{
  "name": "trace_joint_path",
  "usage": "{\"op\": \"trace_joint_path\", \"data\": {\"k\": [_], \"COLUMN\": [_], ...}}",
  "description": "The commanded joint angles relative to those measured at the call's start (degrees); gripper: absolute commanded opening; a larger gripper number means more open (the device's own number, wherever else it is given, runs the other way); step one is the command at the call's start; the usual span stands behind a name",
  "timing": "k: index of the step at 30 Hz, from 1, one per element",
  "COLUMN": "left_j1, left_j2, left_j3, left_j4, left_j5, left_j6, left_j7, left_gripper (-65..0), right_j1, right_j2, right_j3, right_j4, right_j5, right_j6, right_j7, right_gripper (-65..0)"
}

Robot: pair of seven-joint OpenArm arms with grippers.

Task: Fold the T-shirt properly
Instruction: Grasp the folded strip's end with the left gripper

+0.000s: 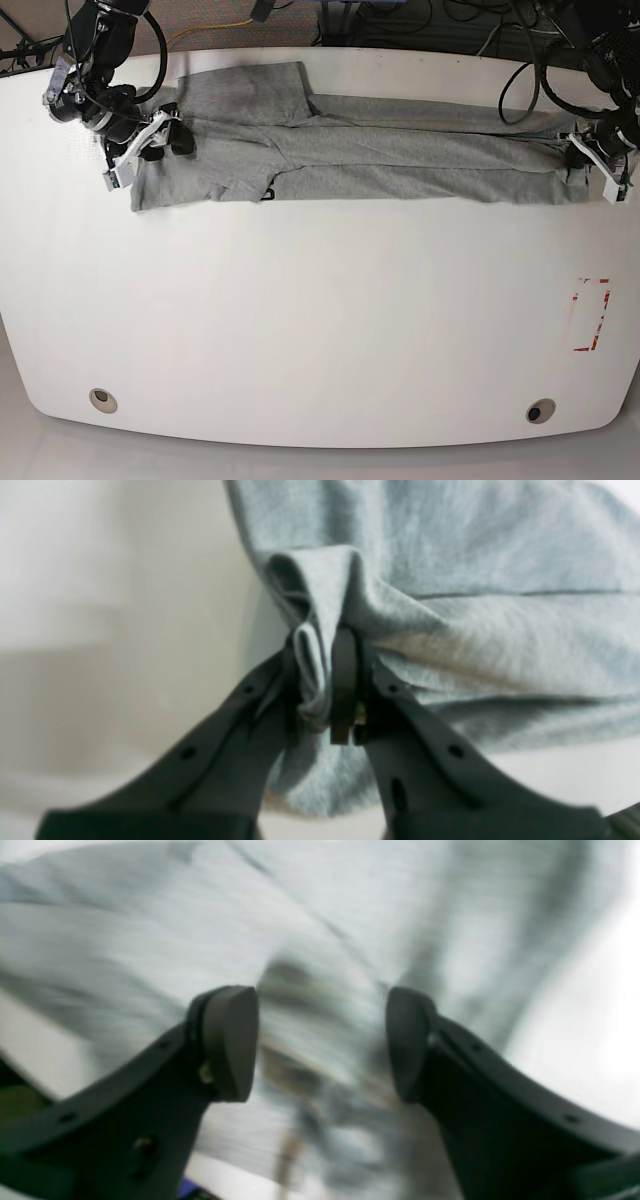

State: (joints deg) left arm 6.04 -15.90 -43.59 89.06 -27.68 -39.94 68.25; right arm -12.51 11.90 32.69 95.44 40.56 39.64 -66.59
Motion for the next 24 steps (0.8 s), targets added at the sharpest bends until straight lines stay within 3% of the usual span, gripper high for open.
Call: {"op": "trace_joint_path", "data": {"k": [1,8,13,24], "left_j1": [1.6,6.0,6.3,5.9], "left_j2": [-1.1,2.1,5.7,14.8], "left_j3": [-0.1,7.8,15.3,23.9], "left_j4": [8.0,23.3,24.3,24.0], "left_j5": [-0.8,-0.8,-0.8,-0.6], "left_j6": [-0.1,-0.1,-0.1,-0.1], "left_j7": [-0.8,-0.7,-0.7,2.0], "left_gripper": [-64.3,-64.3,-64.2,-64.2], "right_j1": [1.3,1.2,0.2,-1.8], "right_j2": [-0.1,0.4,0.4,-0.1], "right_j3": [0.1,-3.4,-7.8,-8.6], "right_j4": [-1.3,-5.8,-5.7,-6.0], "right_j5": [-0.9,-1.7,-1.8,-1.7], "right_j6": [0.4,0.4,0.4,0.4], "right_j7": [0.8,2.6,5.0,6.1], "right_gripper": [-28.9,-29.3,-29.3,-29.3]}}
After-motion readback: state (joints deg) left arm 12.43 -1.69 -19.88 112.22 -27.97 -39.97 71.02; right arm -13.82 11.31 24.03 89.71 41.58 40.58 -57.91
